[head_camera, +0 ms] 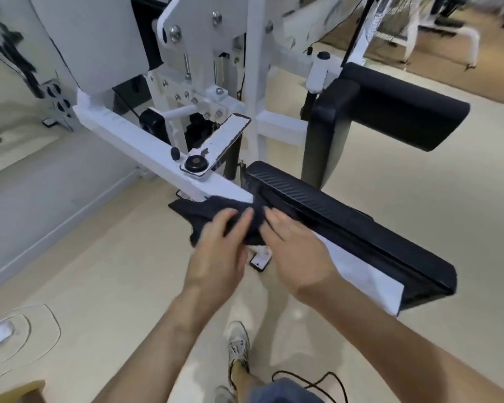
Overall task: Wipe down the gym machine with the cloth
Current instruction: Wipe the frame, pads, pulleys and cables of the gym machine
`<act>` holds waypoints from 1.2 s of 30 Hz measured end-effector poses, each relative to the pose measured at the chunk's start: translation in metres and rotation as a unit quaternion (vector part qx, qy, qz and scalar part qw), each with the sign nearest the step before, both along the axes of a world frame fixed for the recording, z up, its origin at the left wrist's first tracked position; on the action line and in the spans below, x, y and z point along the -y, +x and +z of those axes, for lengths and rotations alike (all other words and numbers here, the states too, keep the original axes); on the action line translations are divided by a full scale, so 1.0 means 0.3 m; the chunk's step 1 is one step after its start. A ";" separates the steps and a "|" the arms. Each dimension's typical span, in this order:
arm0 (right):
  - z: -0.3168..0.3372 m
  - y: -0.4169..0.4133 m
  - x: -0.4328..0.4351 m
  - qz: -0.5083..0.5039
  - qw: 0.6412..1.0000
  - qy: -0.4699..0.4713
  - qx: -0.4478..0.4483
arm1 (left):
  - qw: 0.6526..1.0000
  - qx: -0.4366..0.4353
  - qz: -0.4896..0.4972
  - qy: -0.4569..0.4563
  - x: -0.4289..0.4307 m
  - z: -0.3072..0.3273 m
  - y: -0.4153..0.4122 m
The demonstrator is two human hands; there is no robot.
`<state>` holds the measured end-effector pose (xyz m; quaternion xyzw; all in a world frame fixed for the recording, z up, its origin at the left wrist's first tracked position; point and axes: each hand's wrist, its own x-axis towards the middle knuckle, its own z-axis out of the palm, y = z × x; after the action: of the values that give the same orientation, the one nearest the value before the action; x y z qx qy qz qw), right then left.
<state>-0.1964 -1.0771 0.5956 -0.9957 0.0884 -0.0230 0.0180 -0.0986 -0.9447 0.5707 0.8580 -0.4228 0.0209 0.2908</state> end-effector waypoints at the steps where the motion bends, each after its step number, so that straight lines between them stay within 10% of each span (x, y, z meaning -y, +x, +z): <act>1: 0.015 -0.108 0.015 -0.022 1.000 -0.005 0.016 | 0.999 0.019 -0.027 0.004 0.018 -0.003 -0.079; 7: 0.063 -0.486 0.052 -0.106 0.985 -0.069 -0.113 | 0.991 0.033 -0.132 0.015 0.173 -0.005 -0.438; 12: 0.007 -0.241 0.031 -0.041 0.998 -0.044 -0.022 | 0.988 0.149 -0.020 0.041 0.115 0.006 -0.186; 28: 0.038 -0.510 0.221 0.172 0.977 -0.030 -0.123 | 0.980 -0.023 0.180 -0.077 0.300 0.011 -0.610; 36: -0.054 -0.117 0.140 0.167 0.985 0.035 0.009 | 0.946 -0.104 0.305 0.025 0.208 0.005 -0.381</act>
<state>-0.2317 -1.1190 0.5794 -0.9949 -0.0790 -0.0259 0.0575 -0.2129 -1.0071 0.5723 0.9504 -0.1088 0.0090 0.2911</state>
